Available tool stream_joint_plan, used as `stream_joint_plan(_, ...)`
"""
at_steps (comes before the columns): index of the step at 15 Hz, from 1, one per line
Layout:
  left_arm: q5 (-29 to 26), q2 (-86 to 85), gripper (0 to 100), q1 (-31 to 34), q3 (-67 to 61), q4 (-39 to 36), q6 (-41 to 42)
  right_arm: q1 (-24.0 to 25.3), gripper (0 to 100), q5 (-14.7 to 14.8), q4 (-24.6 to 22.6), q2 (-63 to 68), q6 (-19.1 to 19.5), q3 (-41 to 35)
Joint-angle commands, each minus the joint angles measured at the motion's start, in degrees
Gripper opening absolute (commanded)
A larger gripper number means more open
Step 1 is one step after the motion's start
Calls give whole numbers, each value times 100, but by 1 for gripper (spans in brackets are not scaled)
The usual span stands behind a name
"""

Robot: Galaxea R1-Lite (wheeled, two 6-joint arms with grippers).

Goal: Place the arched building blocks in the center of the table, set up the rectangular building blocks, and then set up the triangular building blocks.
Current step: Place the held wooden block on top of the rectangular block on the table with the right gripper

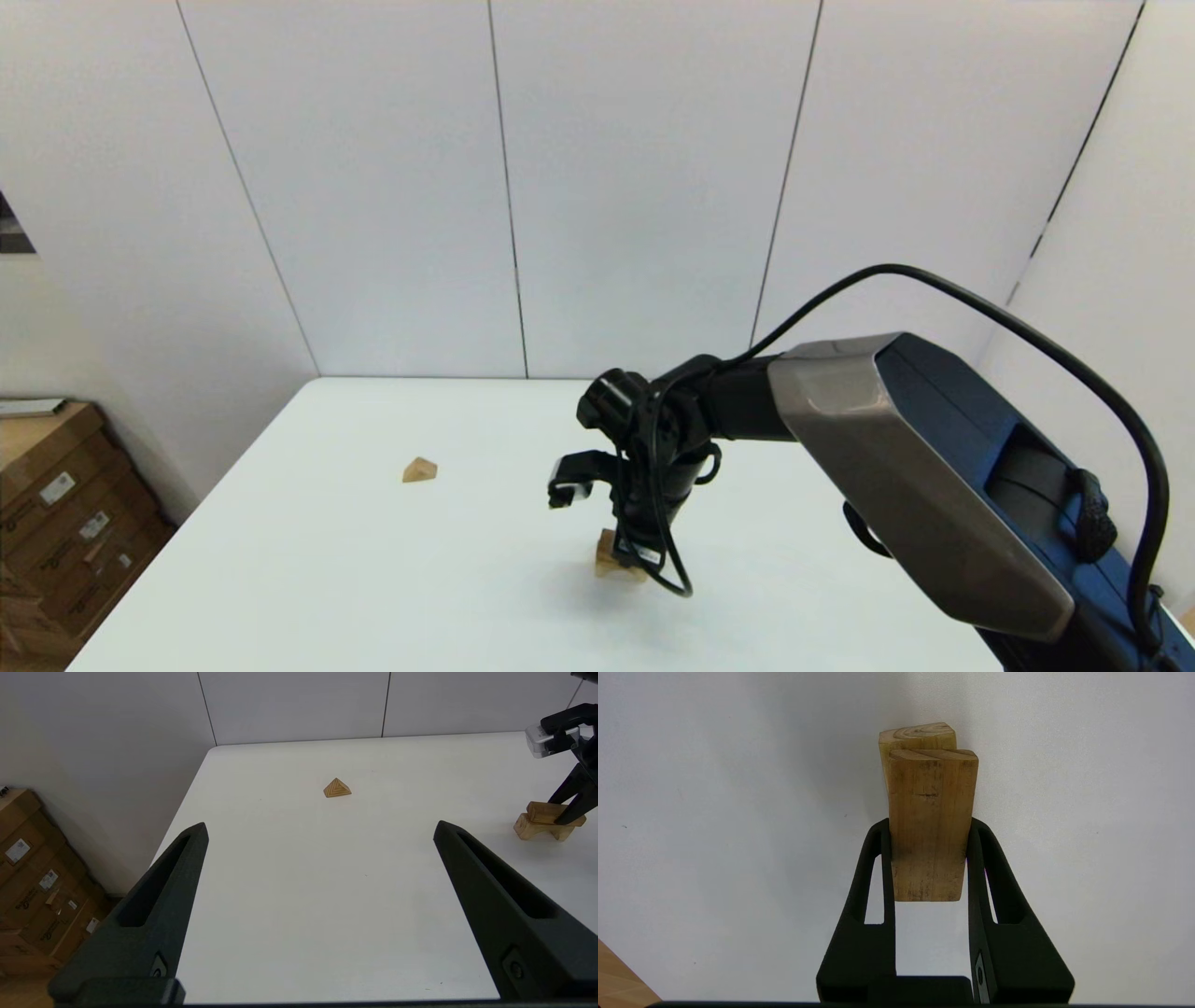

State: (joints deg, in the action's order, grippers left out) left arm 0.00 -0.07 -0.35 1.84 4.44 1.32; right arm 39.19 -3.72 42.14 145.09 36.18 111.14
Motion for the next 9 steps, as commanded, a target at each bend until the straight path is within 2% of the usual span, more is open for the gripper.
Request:
stream_joint_plan(1, 0, 7, 100, 0, 0, 5, 0, 1, 0, -6, 22, 1, 21, 4)
stream_joint_plan(9, 0, 7, 100, 0, 0, 5, 0, 1, 0, -6, -22, 1, -6, 13)
